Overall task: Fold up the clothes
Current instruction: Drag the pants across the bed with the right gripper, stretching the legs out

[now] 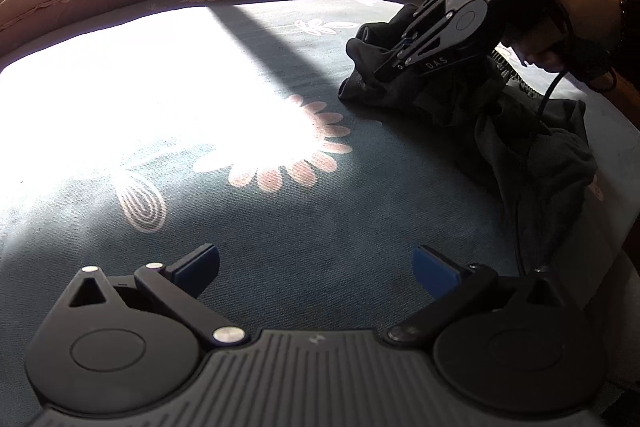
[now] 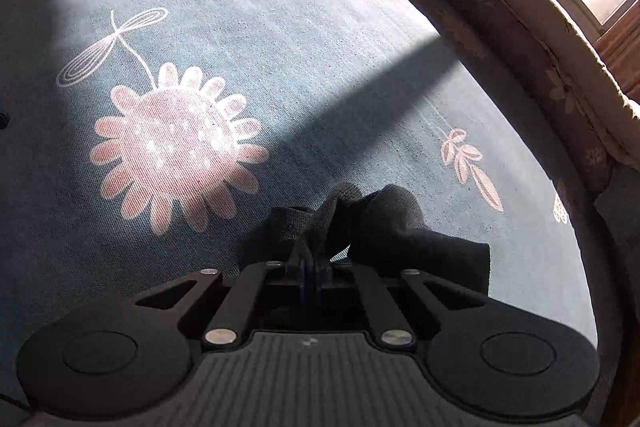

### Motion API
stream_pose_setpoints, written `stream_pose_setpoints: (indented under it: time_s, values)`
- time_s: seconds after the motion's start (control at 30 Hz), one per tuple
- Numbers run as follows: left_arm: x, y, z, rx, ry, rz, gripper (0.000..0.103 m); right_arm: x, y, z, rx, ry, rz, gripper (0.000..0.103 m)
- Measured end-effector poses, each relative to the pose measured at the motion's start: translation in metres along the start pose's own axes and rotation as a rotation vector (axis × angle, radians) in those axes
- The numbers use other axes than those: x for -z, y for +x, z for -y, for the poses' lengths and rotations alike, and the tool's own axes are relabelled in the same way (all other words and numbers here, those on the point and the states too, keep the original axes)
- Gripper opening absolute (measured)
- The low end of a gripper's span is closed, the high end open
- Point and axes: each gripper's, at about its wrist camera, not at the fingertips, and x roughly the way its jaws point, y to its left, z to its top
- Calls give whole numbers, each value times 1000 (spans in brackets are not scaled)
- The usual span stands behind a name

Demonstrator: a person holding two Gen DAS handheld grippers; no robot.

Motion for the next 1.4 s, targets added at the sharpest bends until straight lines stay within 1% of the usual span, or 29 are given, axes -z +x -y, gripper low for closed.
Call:
stream_pose_setpoints:
  time_s: [0.13, 0.23, 0.37, 0.47, 0.6, 0.8, 0.93, 1.1, 1.2, 1.27, 1.3, 1.37, 1.4]
  values:
    - [4, -7, -4, -27, 8, 16, 103, -25, -23, -1, -133, 31, 84, 5]
    - [6, -18, -13, -42, -8, 38, 103, -54, -38, -4, -209, 18, 139, 5]
    - [13, -34, -31, -77, -49, 57, 103, -102, -42, -14, -256, -46, 173, 5]
    - [21, -46, -45, -122, -79, 64, 103, -139, -39, -21, -288, -92, 186, 5]
    - [32, -62, -74, -181, -143, 78, 103, -187, -27, -37, -284, -175, 201, 5]
    - [52, -89, -106, -269, -266, 98, 103, -254, -9, -58, -281, -221, 264, 5]
    - [65, -104, -118, -304, -335, 112, 103, -297, 2, -70, -272, -215, 319, 5]
    - [77, -116, -125, -339, -378, 119, 103, -344, 8, -78, -248, -162, 412, 5]
    - [82, -119, -127, -345, -404, 123, 103, -363, 9, -82, -216, -133, 463, 5]
    - [82, -117, -130, -345, -411, 124, 103, -374, 13, -85, -185, -116, 477, 9]
    - [80, -116, -130, -343, -412, 126, 103, -374, 17, -86, -184, -112, 464, 10]
    - [78, -114, -130, -338, -410, 131, 103, -374, 25, -88, -182, -106, 437, 20]
    - [79, -115, -130, -333, -410, 134, 103, -371, 29, -88, -182, -111, 417, 21]
